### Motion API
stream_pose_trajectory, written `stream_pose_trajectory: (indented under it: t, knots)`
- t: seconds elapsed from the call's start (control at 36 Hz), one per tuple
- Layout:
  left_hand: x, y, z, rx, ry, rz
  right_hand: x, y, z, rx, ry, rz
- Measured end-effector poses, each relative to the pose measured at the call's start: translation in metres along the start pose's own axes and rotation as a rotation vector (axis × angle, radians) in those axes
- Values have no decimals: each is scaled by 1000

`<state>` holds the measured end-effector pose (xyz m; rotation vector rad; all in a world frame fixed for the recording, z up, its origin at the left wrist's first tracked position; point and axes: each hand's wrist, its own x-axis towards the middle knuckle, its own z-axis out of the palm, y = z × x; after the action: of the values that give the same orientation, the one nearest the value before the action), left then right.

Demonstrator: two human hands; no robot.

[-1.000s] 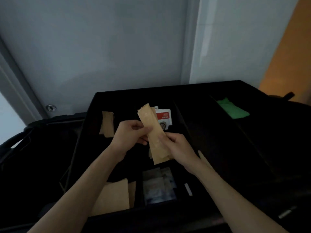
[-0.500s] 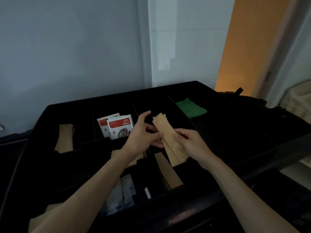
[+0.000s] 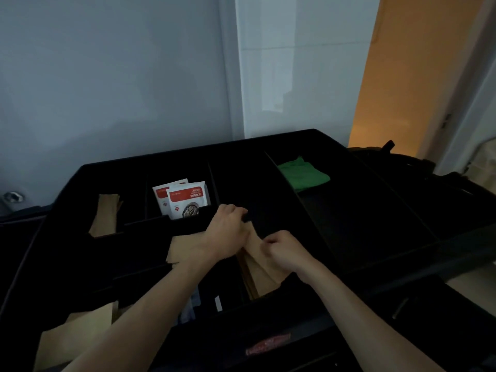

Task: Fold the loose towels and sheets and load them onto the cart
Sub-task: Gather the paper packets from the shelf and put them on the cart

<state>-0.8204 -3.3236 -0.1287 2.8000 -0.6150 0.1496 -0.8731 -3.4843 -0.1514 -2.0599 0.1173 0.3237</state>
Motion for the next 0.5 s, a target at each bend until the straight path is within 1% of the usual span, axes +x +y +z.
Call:
stream_pose_trajectory:
  t: [0.06,0.11,0.19,0.31,0.42,0.5]
  knots:
    - [3,1,4,149,-52,31,0,0,3,-43,-26,19]
    - [4,3,9,306,-144,59,-1,1,6,-82,-12,20]
    - [6,8,17,465,-263,74,-3,3,7,-106,2,10]
    - [10,8,19,478,-315,76,-6,5,7,-137,-15,-8]
    - [9,6,20,490,-307,107,-7,6,9,-199,61,-48]
    - [9,9,16,539,-368,136,-7,6,9,-266,74,-67]
